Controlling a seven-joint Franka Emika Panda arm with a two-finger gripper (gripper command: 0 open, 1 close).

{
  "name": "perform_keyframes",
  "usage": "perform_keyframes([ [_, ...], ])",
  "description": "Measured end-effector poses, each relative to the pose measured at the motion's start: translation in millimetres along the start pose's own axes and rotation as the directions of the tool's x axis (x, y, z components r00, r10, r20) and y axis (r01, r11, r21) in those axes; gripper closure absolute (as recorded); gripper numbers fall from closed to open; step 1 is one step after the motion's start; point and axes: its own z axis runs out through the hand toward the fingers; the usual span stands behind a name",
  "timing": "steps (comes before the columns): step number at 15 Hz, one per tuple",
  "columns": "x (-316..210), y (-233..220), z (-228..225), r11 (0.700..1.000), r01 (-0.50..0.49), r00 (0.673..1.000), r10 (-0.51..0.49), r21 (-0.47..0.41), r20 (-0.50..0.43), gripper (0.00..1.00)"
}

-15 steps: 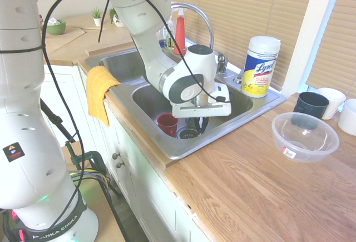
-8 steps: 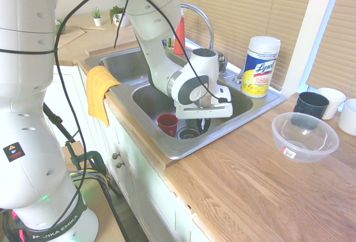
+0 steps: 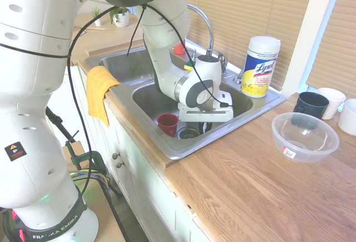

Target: Put the spoon into the sink

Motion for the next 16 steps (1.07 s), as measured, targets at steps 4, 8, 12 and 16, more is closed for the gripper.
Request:
perform_keyframes([
  [4, 15, -5, -2, 0.995, -0.095, 0.993, 0.096, -0.017, 0.07, 1.0],
  [8, 28, -6, 14, 0.989, -0.144, 0.983, 0.147, -0.033, 0.107, 1.0],
  [12, 41, -3, 24, 0.984, -0.174, 0.976, 0.179, -0.048, 0.127, 1.0],
  [16, 56, -2, 30, 0.964, -0.251, 0.951, 0.263, -0.087, 0.166, 0.0],
])
